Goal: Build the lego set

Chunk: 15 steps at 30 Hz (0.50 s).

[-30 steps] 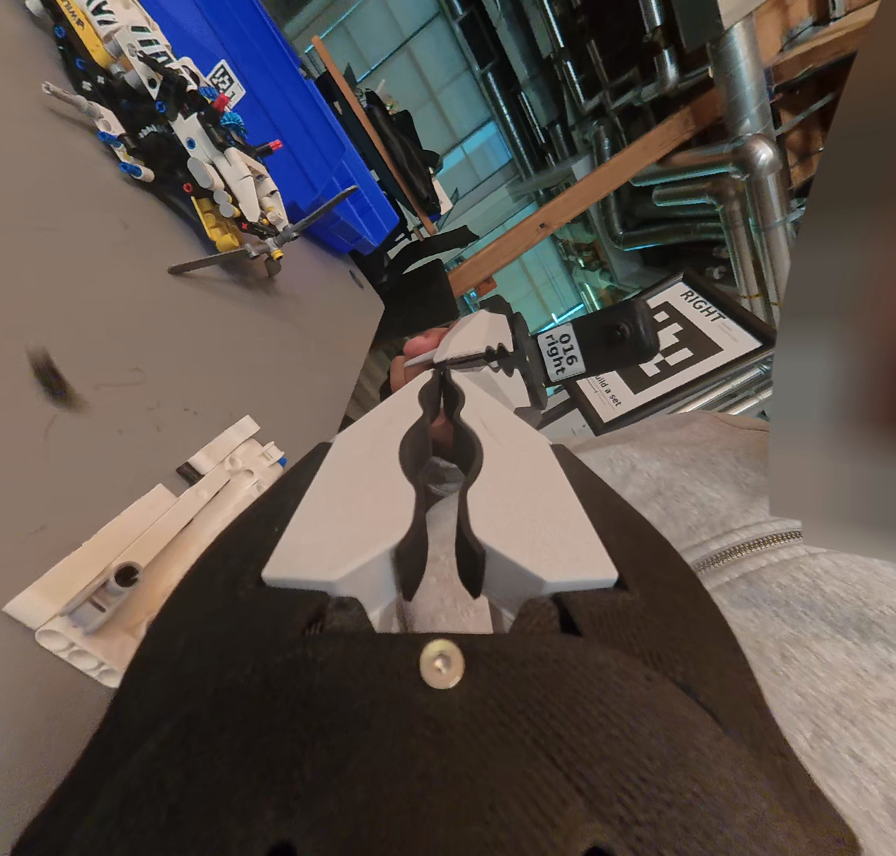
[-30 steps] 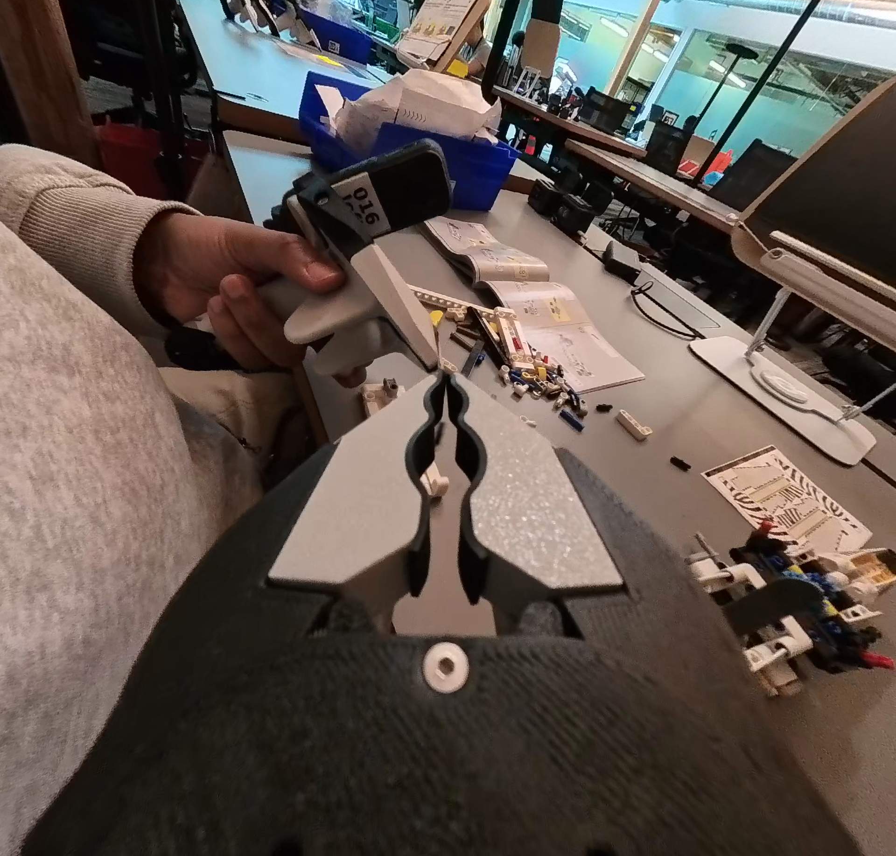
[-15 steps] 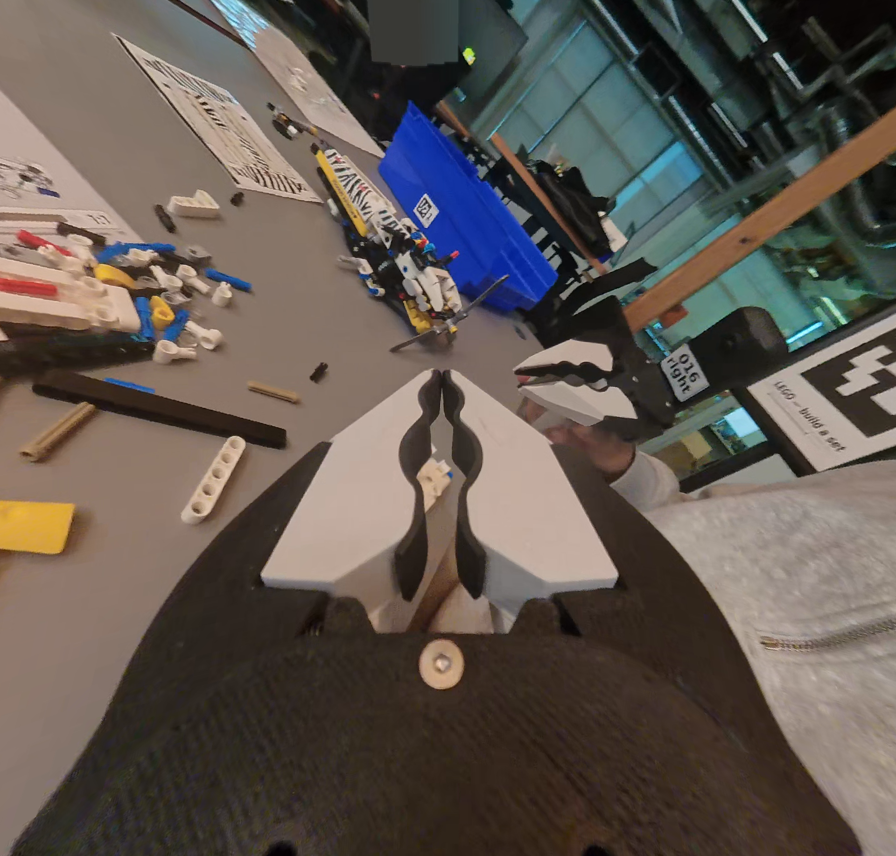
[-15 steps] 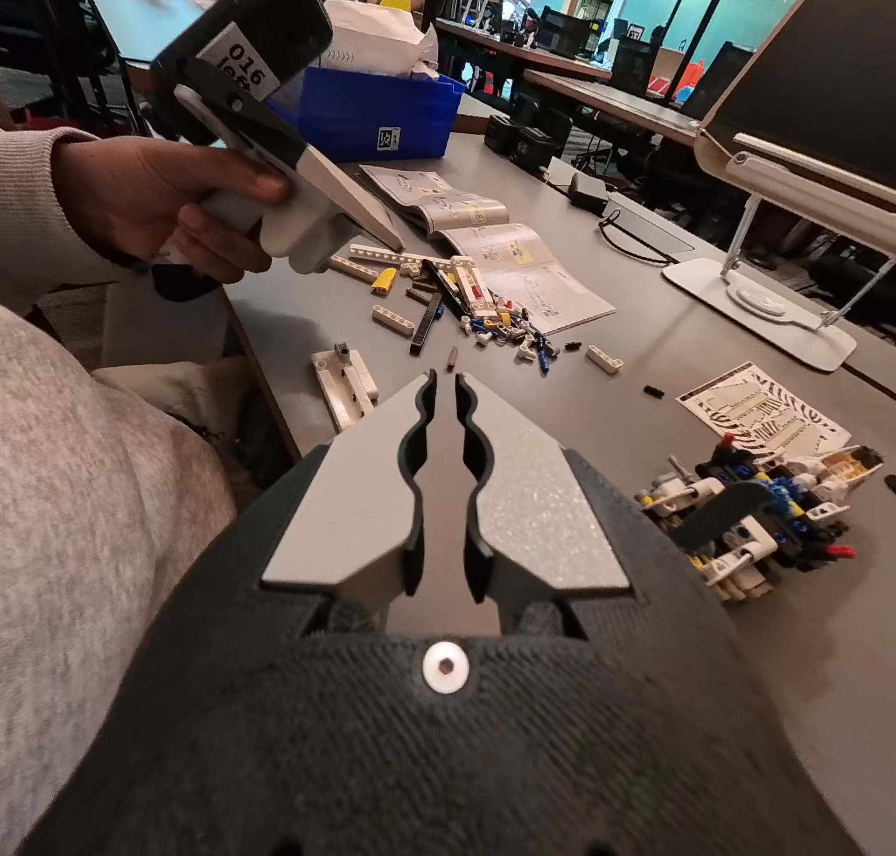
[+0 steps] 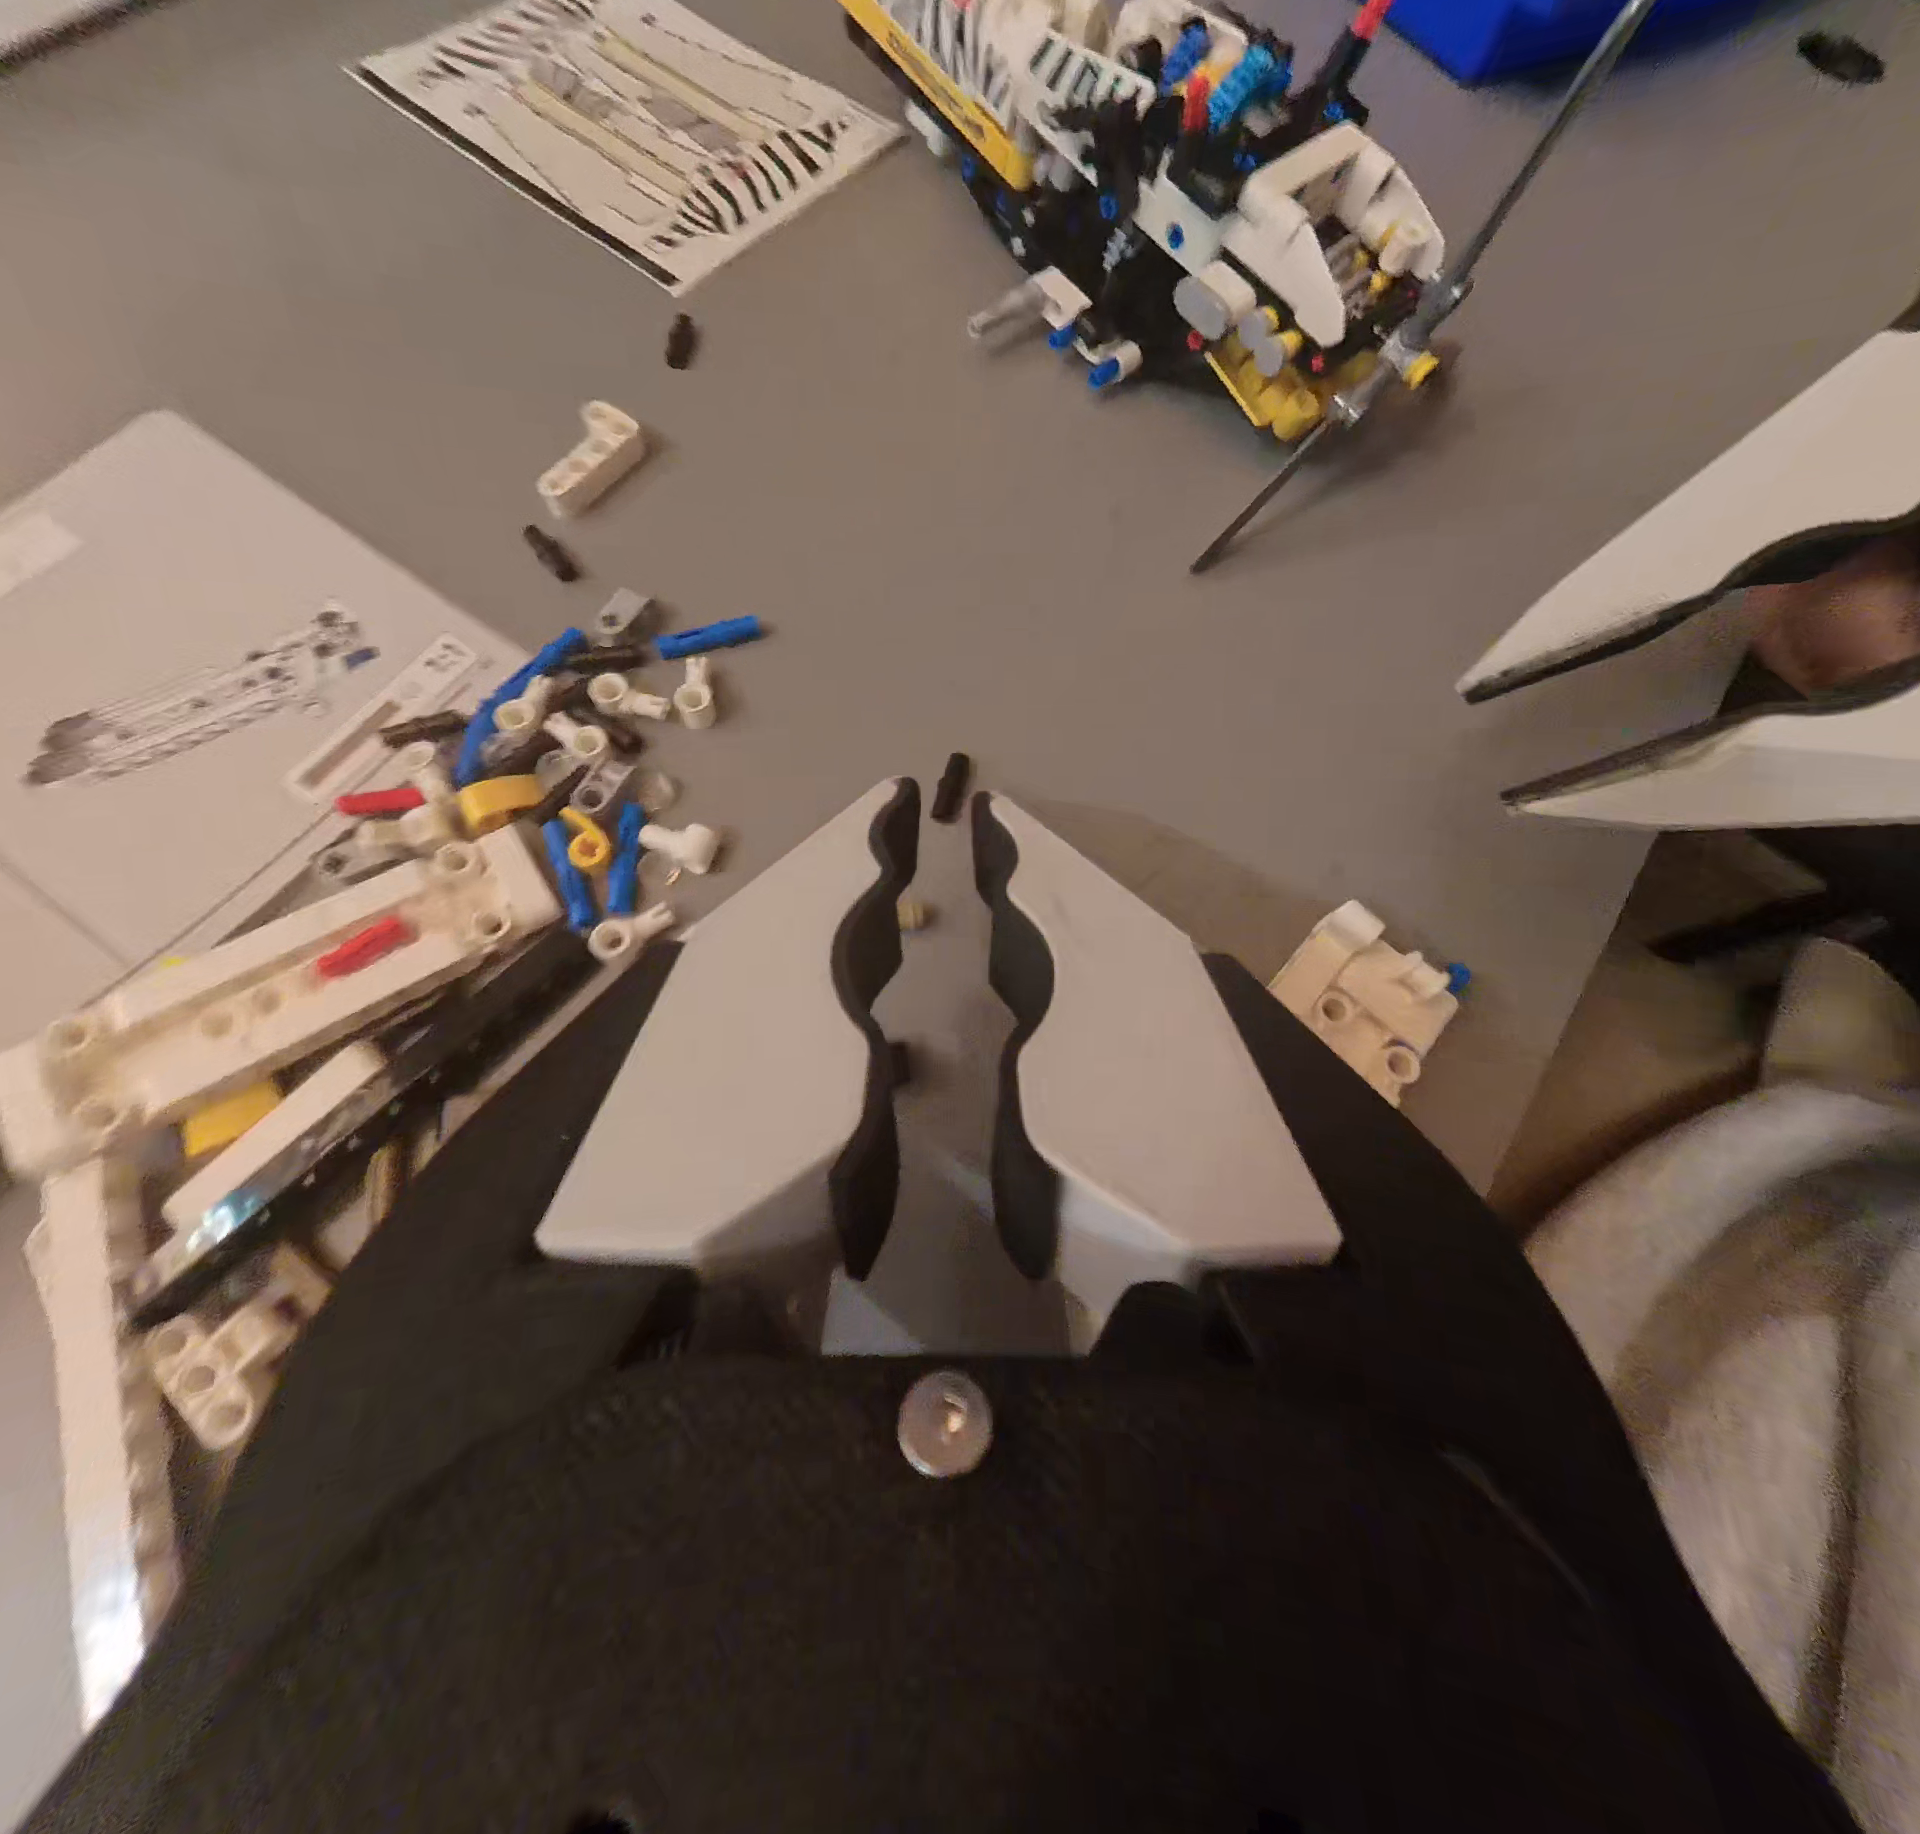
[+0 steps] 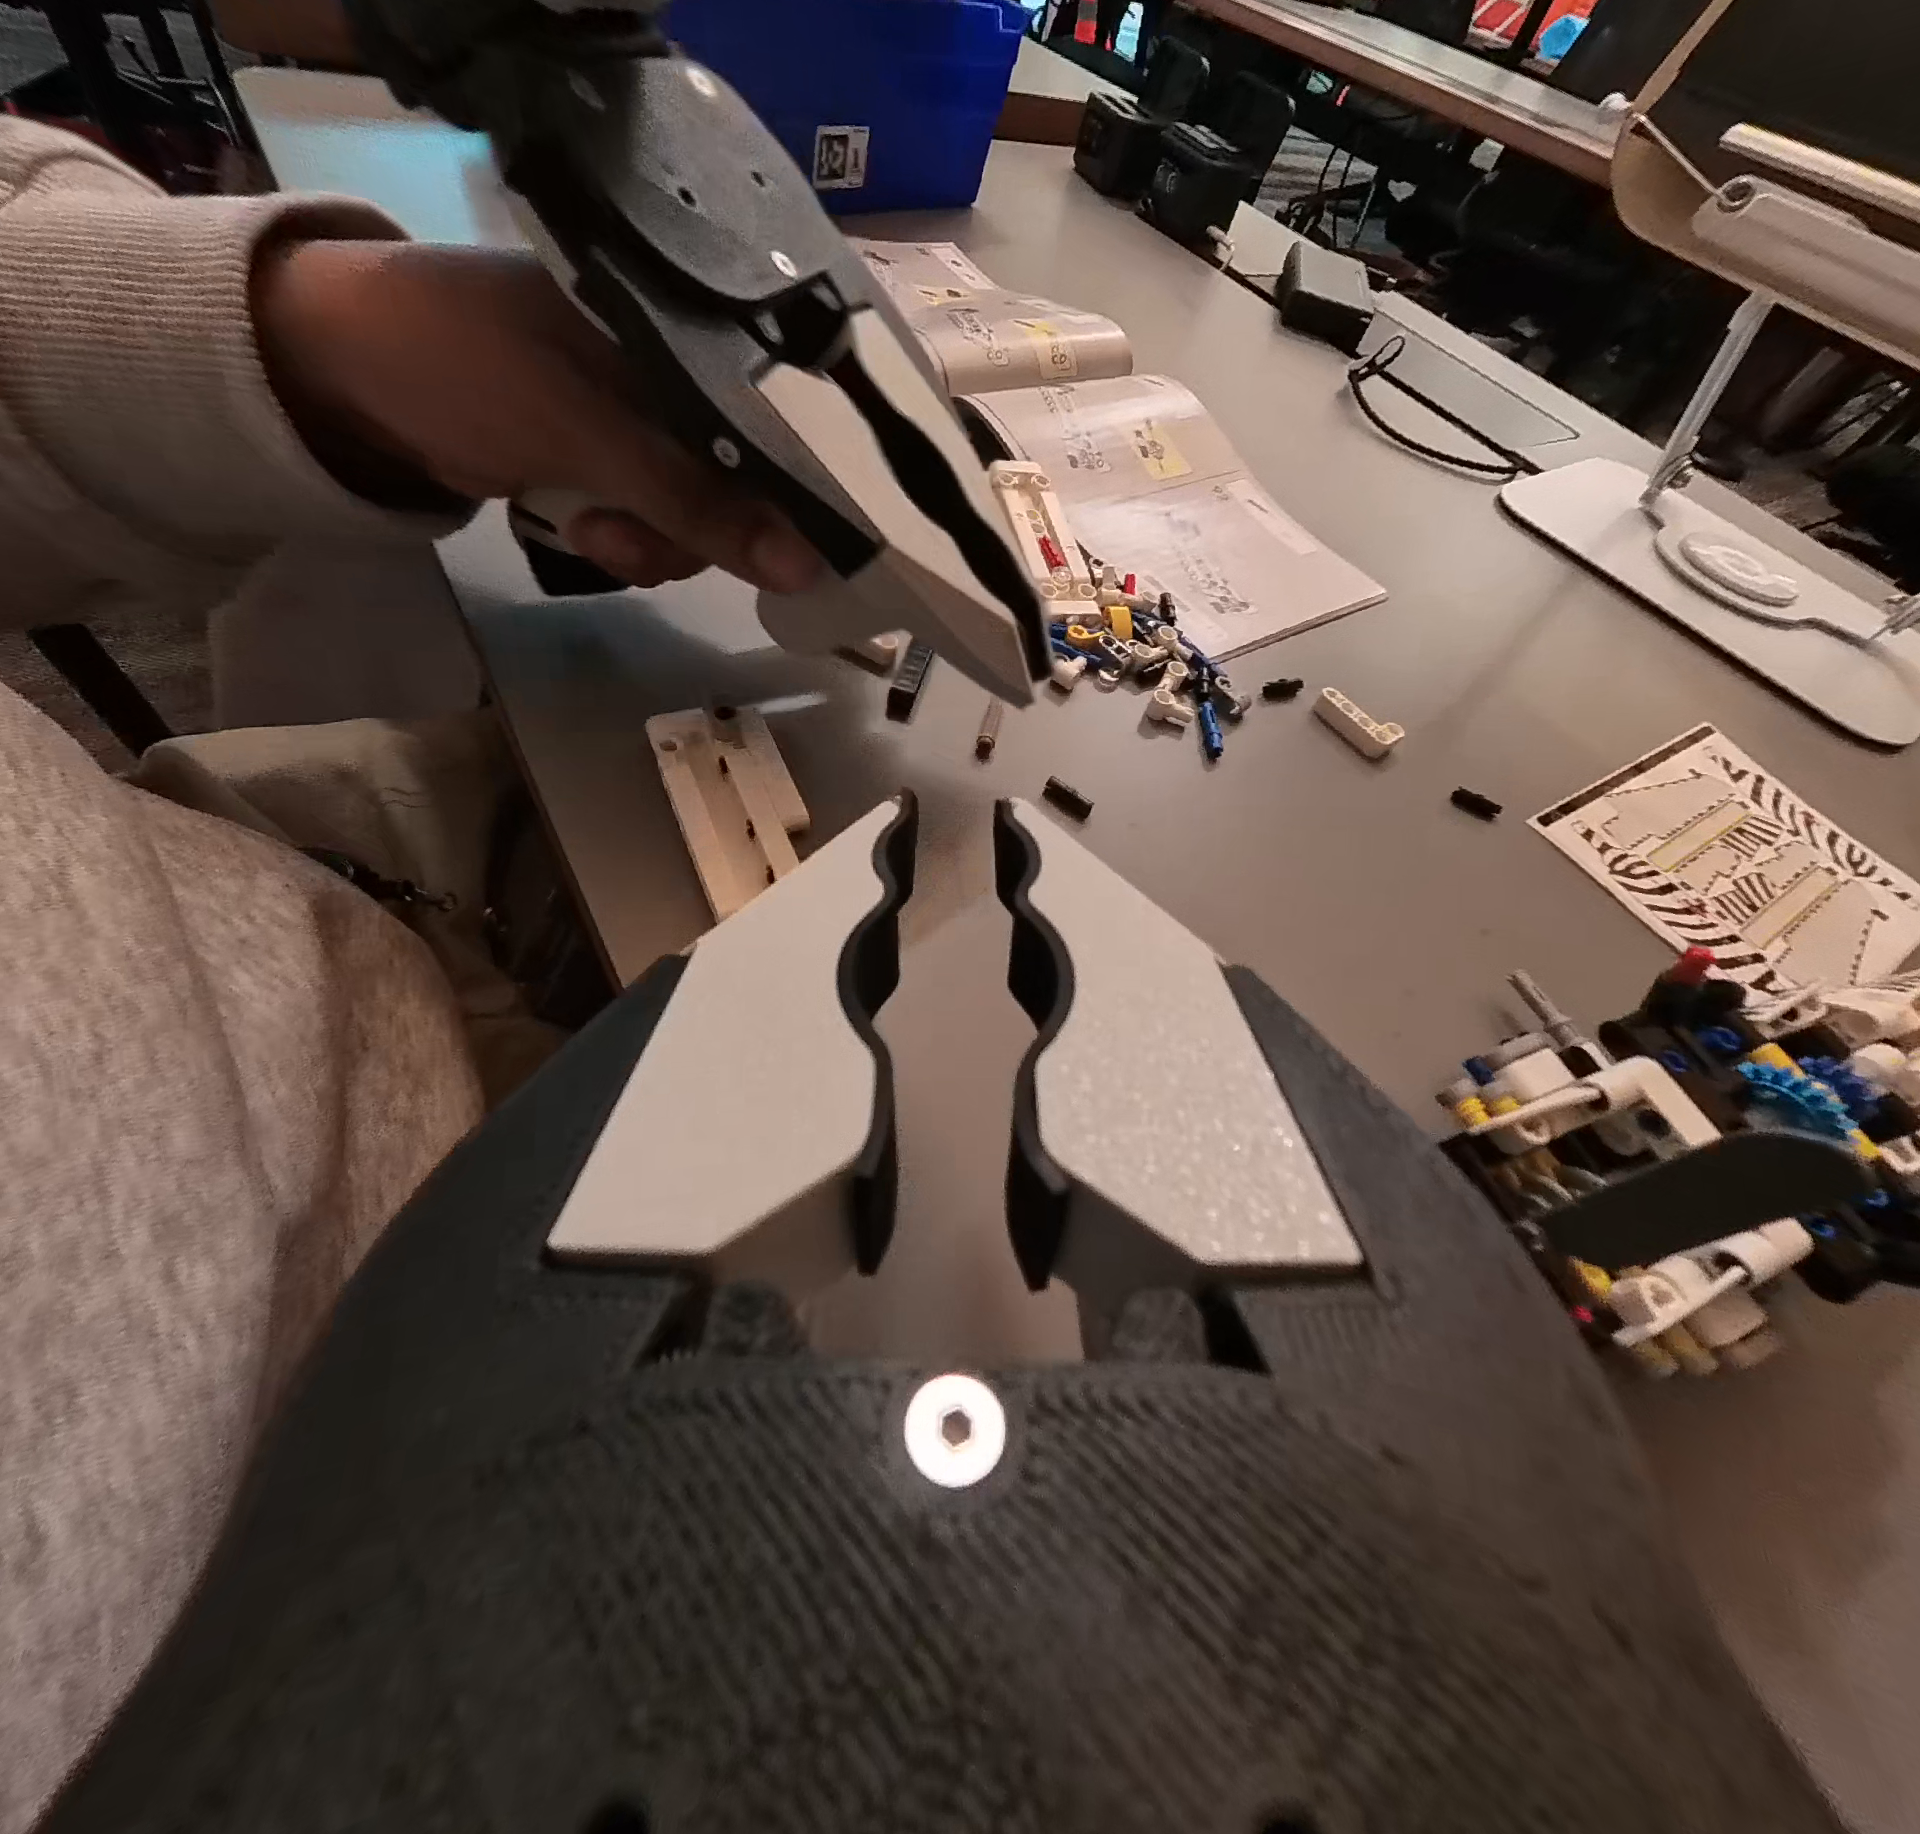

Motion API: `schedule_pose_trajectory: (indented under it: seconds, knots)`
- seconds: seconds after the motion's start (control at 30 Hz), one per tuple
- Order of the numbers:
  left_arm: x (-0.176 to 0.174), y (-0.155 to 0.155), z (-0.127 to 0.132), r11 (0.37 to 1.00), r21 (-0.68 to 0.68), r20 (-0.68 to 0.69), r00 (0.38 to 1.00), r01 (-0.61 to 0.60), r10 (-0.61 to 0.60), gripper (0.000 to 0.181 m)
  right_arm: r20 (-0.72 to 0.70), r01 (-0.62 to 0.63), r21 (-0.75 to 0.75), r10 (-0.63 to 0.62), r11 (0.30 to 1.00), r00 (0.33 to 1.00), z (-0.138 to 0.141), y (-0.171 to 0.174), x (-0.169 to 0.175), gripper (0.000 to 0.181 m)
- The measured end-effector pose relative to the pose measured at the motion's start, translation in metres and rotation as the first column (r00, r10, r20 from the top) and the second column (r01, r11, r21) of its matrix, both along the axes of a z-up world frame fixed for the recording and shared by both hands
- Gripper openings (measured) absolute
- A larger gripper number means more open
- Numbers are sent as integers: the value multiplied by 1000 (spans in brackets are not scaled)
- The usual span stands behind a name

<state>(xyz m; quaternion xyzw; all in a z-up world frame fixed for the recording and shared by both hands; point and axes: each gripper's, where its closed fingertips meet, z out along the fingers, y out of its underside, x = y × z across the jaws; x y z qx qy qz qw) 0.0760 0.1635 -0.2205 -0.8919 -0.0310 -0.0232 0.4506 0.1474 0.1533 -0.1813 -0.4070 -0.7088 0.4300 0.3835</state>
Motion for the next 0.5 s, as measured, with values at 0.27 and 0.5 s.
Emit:
schedule_pose_trajectory:
  seconds: [0.27,0.5]
  knots:
    - [-3,10,-25,990,-139,5,1000,24,-23,3,11,28,-33,-27,999,1000,-5,12,5,13]
    - [12,11,-14,990,-85,60,992,116,-111,0,16,20,-26,-20,999,1000,-3,20,0,14]
